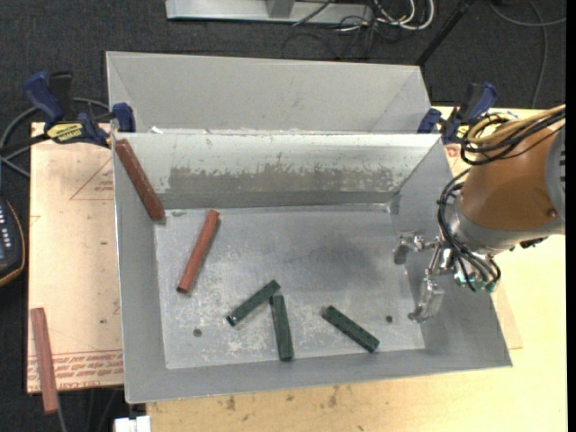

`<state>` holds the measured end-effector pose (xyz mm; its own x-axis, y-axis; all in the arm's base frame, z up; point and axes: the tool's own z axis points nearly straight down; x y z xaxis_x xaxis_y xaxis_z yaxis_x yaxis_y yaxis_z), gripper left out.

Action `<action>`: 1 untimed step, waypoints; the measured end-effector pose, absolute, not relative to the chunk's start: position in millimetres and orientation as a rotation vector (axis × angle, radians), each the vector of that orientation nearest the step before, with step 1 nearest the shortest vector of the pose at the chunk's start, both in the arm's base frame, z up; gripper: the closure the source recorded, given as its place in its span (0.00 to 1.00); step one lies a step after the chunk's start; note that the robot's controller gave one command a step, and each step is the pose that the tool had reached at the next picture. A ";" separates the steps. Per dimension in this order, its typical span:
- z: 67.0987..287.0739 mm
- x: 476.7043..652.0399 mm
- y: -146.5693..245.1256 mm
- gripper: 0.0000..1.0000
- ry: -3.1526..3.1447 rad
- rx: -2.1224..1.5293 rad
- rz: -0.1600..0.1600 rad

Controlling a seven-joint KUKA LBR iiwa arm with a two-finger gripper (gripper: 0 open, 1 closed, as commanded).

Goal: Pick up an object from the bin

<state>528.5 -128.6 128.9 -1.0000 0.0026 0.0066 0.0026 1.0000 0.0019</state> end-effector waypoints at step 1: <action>72.9 511.5 -46.4 0.00 -3.136 -0.039 -0.009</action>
Offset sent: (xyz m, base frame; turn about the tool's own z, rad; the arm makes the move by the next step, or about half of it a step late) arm -0.0159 0.0760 -0.0533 0.0304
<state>511.5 -46.4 72.9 -0.9997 0.0251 0.0053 0.0252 0.9997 0.0056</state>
